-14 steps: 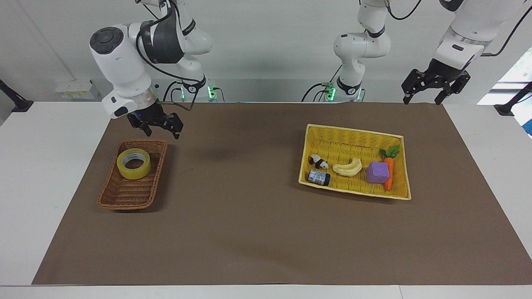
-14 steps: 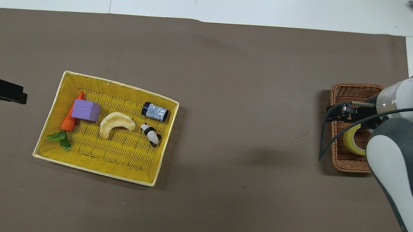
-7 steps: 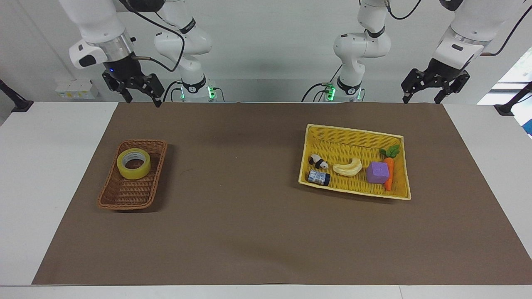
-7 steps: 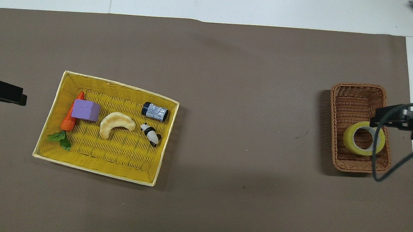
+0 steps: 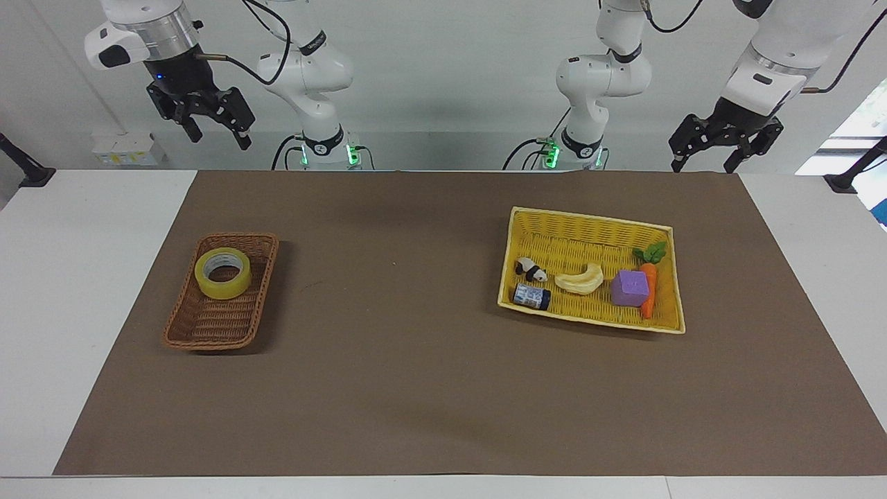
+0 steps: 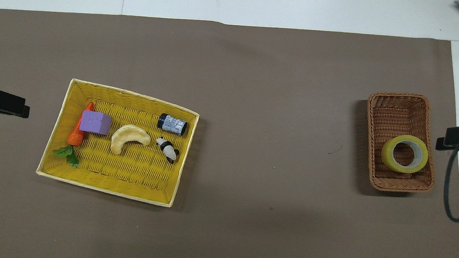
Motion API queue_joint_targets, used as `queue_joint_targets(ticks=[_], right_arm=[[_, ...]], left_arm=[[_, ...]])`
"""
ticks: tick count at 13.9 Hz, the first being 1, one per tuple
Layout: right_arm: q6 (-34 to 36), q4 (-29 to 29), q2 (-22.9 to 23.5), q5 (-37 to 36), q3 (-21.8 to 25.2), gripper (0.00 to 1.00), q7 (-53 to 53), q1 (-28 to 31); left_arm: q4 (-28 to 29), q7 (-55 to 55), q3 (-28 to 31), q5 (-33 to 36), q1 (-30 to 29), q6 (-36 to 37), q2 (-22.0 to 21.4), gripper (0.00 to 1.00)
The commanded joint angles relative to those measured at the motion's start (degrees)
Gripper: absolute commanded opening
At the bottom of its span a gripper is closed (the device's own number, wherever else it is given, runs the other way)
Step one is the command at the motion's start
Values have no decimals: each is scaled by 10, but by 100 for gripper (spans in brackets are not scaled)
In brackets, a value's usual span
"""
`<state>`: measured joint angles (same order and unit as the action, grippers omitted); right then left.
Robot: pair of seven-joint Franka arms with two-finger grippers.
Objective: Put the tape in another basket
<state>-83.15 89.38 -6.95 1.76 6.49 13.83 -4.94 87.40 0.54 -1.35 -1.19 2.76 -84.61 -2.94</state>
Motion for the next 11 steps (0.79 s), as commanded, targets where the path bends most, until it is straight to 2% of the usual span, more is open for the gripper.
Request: queue_joint_targets(ticks=[1, 11], right_arm=[[-3, 29, -17, -9, 0, 100, -36, 2], [-10, 44, -21, -24, 0, 100, -71, 2]], left_arm=[[12, -4, 6, -6, 4, 6, -13, 100], [12, -5, 6, -6, 4, 6, -13, 100]])
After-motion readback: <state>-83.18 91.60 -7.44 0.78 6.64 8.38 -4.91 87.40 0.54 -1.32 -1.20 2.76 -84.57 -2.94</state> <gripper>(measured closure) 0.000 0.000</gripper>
